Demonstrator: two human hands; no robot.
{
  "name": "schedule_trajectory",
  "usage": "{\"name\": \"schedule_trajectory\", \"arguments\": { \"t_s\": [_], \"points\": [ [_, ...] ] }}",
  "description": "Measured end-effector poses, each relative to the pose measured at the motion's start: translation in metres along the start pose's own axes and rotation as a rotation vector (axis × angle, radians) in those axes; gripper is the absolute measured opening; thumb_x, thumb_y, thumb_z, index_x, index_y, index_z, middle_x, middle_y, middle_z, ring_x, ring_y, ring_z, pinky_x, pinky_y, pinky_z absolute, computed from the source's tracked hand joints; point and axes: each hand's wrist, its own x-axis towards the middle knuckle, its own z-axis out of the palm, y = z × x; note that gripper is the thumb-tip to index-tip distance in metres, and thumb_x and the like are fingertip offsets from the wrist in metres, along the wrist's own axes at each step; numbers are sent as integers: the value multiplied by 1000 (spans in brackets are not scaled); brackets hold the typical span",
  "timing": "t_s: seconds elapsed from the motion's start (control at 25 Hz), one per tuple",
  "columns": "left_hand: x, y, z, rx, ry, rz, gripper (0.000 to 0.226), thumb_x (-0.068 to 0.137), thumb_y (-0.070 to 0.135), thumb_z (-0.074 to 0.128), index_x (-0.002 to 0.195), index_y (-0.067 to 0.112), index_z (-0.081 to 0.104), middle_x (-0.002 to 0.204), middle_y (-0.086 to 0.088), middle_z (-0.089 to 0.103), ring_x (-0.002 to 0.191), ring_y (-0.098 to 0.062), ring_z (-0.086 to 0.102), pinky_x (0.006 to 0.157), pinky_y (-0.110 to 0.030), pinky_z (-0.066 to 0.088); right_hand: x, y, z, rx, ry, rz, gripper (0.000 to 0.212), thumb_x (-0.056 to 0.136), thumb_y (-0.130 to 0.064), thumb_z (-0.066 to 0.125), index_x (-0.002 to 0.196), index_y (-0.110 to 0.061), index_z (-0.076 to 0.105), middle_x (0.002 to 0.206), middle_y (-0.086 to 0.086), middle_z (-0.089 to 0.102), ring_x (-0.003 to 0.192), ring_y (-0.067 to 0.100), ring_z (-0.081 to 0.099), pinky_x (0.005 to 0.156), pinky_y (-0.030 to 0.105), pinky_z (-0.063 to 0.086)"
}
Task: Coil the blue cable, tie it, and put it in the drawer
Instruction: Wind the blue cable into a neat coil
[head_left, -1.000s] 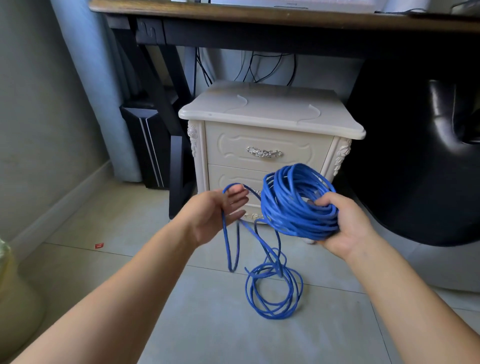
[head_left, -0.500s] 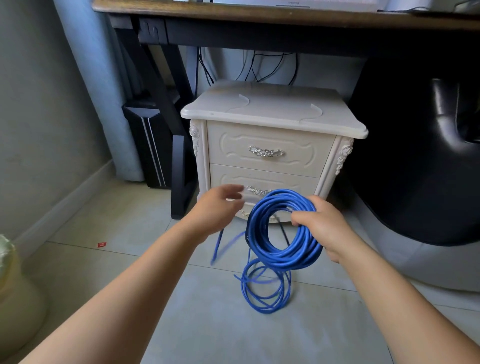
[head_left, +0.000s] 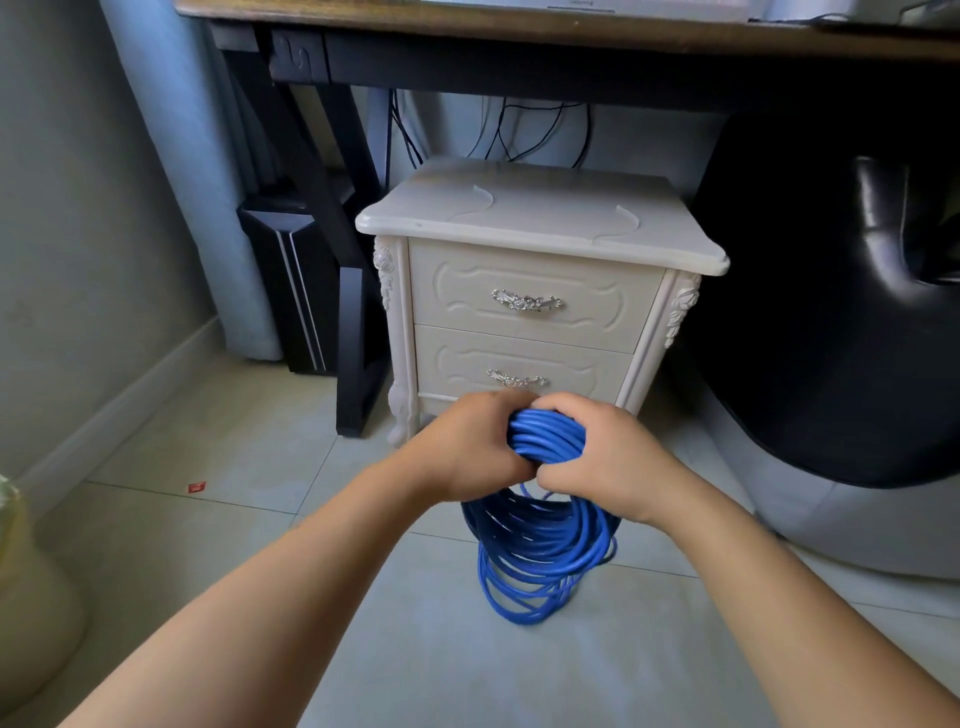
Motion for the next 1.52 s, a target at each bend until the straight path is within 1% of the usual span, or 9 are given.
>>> {"name": "schedule_trajectory", "arguments": {
  "t_s": [0.12, 0.24, 0.4, 0.72, 0.88, 1.0, 1.12, 1.28, 1.52],
  "points": [
    [0, 7, -7, -115, 89, 3, 25, 78, 12, 73, 101, 19, 67, 80, 6, 69, 68, -3, 59, 63, -13, 45, -2, 1, -13, 339, -2, 36, 45, 59, -62, 69, 95, -35, 63, 89, -4, 72, 81, 18, 70, 79, 39, 56],
    [0, 6, -13, -327, 144, -39, 16, 79, 5, 75, 91, 12, 66, 65, 11, 61, 57, 1, 54, 61, -12, 43, -3, 7, -20, 439, -54, 142, 69, 69, -89, 46, 87, -29, 74, 82, 7, 76, 81, 26, 73, 80, 39, 53],
    [2, -1, -16, -569, 214, -129, 16, 82, 3, 73, 95, 10, 67, 70, 2, 57, 62, -12, 52, 67, -31, 48, 1, 17, -12, 616, -82, 174, 84, 76, -81, 27, 98, -14, 73, 90, 20, 74, 82, 28, 72, 70, 27, 53],
    [8, -8, -24, -777, 302, -235, 18, 82, 4, 72, 97, 13, 66, 63, -2, 50, 56, -17, 48, 67, -41, 51, 10, 17, -12, 913, -20, 146, 85, 60, -86, 55, 112, -20, 69, 105, 12, 67, 86, 20, 62, 67, 33, 45],
    [6, -3, -17, -696, 520, -248, 17, 82, 10, 72, 93, 21, 66, 59, 6, 56, 55, -17, 51, 66, -41, 55, 4, 5, 5, 1030, -46, 159, 90, 47, -65, 84, 124, -27, 57, 105, 6, 71, 97, 25, 70, 83, 50, 56],
    [3, 3, -2, -780, 607, -272, 16, 85, 10, 70, 97, 18, 65, 62, 6, 55, 56, -13, 51, 67, -39, 54, 4, -3, 14, 949, 119, 211, 65, 63, -24, 86, 120, -23, 53, 96, 6, 70, 89, 25, 71, 81, 49, 57],
    [-1, 5, 4, -886, 483, -305, 20, 85, 13, 72, 103, 13, 62, 66, 3, 55, 60, -13, 54, 76, -44, 56, 9, 0, 18, 930, 310, 262, 31, 78, 0, 72, 102, -16, 60, 72, 1, 68, 78, 27, 71, 82, 48, 55],
    [-3, -1, -9, -780, 126, -324, 40, 79, 27, 79, 113, 15, 62, 91, -6, 72, 88, -22, 72, 88, -43, 54, 12, 11, 9, 743, 434, 257, 25, 75, 0, 64, 85, -22, 59, 59, -2, 59, 62, 25, 62, 74, 50, 55],
    [-5, 0, -7, -219, 95, 14, 73, 72, 8, 80, 135, 32, 50, 116, 11, 63, 97, 0, 64, 85, -14, 50, 4, 2, -2, 66, 220, 39, 35, 72, -8, 64, 88, -37, 54, 80, -9, 65, 72, 13, 60, 65, 28, 47]
  ]
}}
